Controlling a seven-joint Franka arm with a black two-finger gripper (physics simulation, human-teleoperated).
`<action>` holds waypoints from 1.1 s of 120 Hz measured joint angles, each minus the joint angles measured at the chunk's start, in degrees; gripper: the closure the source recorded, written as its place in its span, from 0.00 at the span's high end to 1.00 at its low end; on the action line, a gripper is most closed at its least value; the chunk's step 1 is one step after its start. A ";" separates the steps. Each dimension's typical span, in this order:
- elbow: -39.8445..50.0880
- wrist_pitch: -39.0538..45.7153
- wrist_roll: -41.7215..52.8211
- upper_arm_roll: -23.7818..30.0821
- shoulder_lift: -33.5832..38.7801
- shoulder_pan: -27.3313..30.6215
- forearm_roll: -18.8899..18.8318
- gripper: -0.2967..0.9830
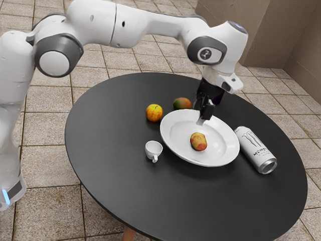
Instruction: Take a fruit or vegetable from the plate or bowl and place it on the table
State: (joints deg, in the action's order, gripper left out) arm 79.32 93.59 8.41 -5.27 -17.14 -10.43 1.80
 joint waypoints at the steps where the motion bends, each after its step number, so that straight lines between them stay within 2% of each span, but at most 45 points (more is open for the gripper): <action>1: 0.32 0.32 0.00 0.09 0.02 0.00 0.13 0.75; 20: 3.61 5.17 0.07 2.35 0.43 -0.03 1.68 0.75; 36: 4.40 6.72 0.22 1.48 1.44 -0.25 1.93 0.75; 40: 5.40 6.99 0.24 -1.18 1.89 -2.50 2.04 0.75; 50: 8.70 8.31 0.30 -12.31 2.26 -12.55 3.54 0.75; 60: 10.70 9.63 0.35 -15.74 2.41 -15.85 4.62 0.75; 132: 13.78 17.58 0.52 -16.11 0.56 -15.10 5.83 0.75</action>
State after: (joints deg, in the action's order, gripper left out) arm 93.10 111.17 8.93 -21.38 -16.59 -25.53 7.63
